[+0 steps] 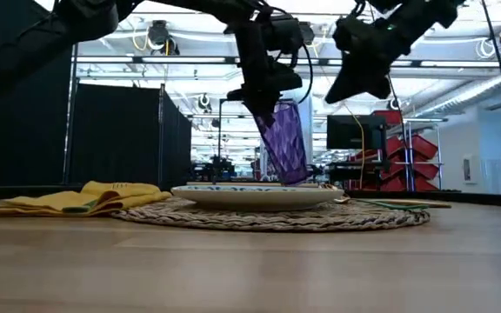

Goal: Set table place
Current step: Put the purple cup to the top right of the tablemat

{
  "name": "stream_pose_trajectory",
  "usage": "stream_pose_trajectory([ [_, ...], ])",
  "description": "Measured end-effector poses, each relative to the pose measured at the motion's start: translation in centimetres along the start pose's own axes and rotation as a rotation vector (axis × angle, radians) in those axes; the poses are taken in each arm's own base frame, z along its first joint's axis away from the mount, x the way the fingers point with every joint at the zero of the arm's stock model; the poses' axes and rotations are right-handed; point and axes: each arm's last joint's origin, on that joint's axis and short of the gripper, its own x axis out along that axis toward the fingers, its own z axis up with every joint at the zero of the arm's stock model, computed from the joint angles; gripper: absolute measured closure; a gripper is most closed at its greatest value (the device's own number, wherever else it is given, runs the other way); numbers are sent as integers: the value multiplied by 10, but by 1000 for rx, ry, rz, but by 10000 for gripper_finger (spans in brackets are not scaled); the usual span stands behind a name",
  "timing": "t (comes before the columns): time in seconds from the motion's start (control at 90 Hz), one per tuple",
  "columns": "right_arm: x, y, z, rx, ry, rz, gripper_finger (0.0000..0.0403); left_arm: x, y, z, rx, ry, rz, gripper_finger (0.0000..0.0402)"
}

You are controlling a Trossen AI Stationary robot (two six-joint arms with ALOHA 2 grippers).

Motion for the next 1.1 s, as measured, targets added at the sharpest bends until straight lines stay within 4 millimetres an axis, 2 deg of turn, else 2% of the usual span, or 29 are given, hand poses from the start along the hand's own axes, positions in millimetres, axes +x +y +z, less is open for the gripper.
stream_pose_trajectory([
  [0.156, 3, -11, 2, 11, -15, -107, 351, -1, -5, 5, -57, -66, -6, 401],
  [0.4, 3, -13, 9, 41, -90, -124, 244, -3, -9, 15, -152, -160, -51, 401],
  [0.544, 2, -16, 12, 87, -140, -213, 205, -4, -12, 20, -214, -217, -73, 401],
  [0.778, 2, -16, 14, 98, -172, -245, 204, -4, -12, 21, -236, -227, -69, 401],
  [1.1, 2, -21, 14, 96, -172, -290, 215, 16, -26, 20, -257, -212, -86, 402],
])
